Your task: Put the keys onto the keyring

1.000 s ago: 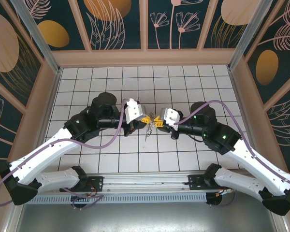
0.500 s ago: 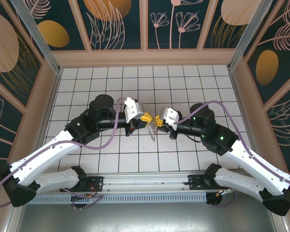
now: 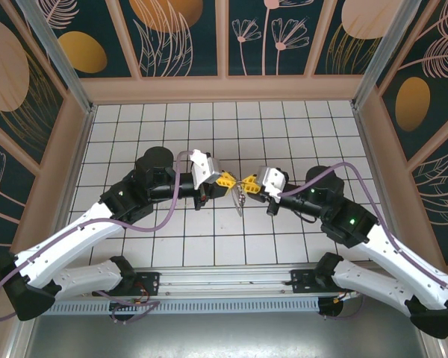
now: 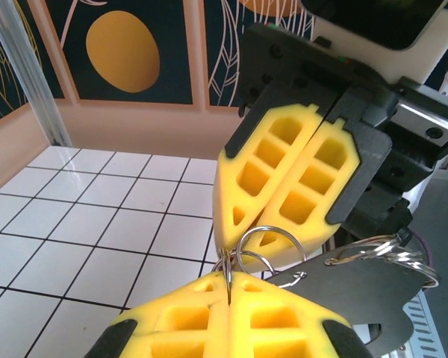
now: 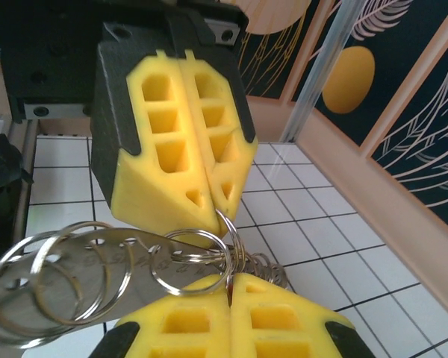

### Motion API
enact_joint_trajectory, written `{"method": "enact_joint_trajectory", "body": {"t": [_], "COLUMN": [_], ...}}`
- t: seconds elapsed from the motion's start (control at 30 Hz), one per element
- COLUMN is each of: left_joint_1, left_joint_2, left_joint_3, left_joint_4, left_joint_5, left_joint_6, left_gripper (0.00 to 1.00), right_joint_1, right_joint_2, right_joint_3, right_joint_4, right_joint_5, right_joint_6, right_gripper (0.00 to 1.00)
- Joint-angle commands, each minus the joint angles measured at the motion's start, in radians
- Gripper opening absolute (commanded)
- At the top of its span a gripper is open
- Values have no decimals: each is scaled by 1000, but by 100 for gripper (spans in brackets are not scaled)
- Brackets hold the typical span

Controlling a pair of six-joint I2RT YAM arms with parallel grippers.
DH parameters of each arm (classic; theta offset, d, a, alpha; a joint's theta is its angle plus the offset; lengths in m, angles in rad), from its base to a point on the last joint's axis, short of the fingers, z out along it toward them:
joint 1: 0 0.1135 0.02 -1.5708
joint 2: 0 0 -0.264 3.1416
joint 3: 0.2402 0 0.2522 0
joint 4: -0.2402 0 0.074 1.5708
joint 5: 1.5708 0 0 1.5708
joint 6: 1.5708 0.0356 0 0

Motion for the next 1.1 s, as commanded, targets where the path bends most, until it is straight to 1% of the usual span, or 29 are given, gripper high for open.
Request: {"method": "enact_joint_trajectory", "body": {"t": [0.0,0.33,0.47,0.57,0.87,1.07], "left_joint_1": [0,0,0,0,1,1], "left_joint_2": [-6,7,9,5,-43,-70], "left_joint_3": [22,20,14,11,-10,-47], "left_joint_4": [-34,-74,-78,-74,8,50], "left_joint_5": [36,25,12,9,6,5], "left_joint_6": [17,35,39,39,17,-7], "left_gripper": [0,0,0,0,0,0], "right_joint_1": [11,165,217,248,280,302], "right_joint_2": [-20,24,21,3,-67,-83], "right_joint_3": [9,44,38,24,-16,-5], "right_joint_4": [80,99,134,168,219,220], "right_joint_5": [111,280,296,339,355,372], "right_joint_6": [-19,-140,-180,-203,-198,-204], "right_gripper": [0,0,0,0,0,0]}}
